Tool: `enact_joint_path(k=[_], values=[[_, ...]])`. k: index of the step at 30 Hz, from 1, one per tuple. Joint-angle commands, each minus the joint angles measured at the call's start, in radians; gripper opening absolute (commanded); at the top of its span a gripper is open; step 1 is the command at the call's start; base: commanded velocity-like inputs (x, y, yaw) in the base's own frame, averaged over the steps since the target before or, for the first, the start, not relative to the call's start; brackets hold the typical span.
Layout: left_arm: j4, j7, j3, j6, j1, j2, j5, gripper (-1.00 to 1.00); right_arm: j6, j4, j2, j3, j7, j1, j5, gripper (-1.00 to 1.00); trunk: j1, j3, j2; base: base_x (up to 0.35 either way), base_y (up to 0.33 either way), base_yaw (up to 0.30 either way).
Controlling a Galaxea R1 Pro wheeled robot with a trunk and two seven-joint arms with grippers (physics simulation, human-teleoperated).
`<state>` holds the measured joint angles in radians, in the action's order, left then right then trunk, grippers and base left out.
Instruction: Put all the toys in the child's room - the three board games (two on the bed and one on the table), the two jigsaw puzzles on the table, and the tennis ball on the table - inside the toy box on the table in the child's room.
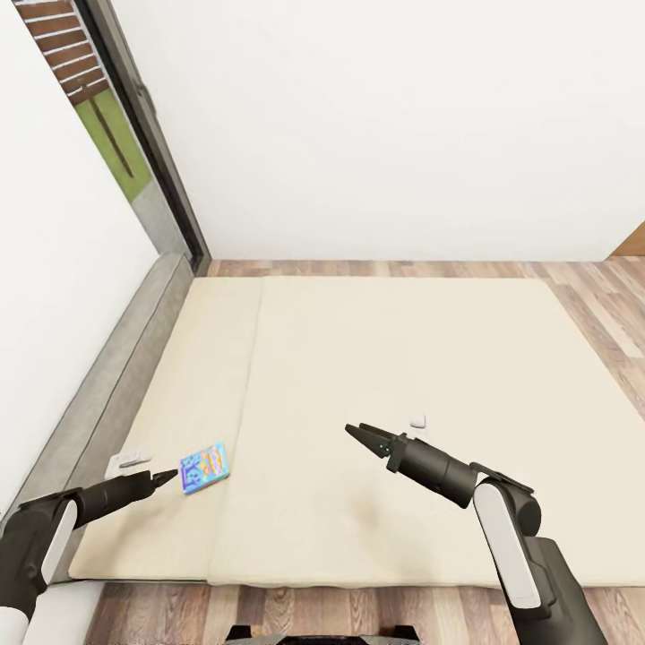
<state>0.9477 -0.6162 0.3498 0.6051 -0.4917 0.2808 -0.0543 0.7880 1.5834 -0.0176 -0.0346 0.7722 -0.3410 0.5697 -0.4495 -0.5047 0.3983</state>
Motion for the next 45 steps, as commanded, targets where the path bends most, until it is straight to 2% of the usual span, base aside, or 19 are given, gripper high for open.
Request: enact_joint_path(k=[1, 7, 17, 38, 45], values=[[0.000, -0.001, 0.002, 0.009, -0.001, 0.000, -0.006, 1.00, 0.005, 0.000, -0.001, -0.002, 0.003, -0.001, 0.001, 1.00, 0.000, -0.003, 0.002, 0.000, 0.000, 0.076], [0.000, -0.001, 0.002, 0.009, -0.001, 0.000, -0.006, 1.00, 0.003, -0.001, -0.002, 0.000, 0.004, 0.000, 0.000, 1.00, 0.000, -0.013, 0.002, 0.000, 0.000, 0.075], [0.000, 0.000, 0.002, 0.008, -0.001, 0.000, -0.006, 1.00, 0.002, -0.003, -0.007, 0.002, -0.030, 0.000, -0.031, 1.00, 0.000, -0.026, 0.002, 0.000, 0.000, 0.054], [0.000, -0.002, 0.002, 0.007, -0.001, 0.000, -0.006, 1.00, -0.001, -0.006, -0.010, 0.002, -0.051, 0.000, -0.034, 1.00, 0.000, -0.028, 0.002, 0.000, 0.000, 0.002], [0.000, -0.002, 0.002, 0.007, -0.001, 0.000, -0.006, 1.00, -0.001, -0.007, -0.010, 0.002, -0.051, 0.000, -0.034, 1.00, 0.000, -0.023, 0.002, 0.000, 0.000, -0.127]])
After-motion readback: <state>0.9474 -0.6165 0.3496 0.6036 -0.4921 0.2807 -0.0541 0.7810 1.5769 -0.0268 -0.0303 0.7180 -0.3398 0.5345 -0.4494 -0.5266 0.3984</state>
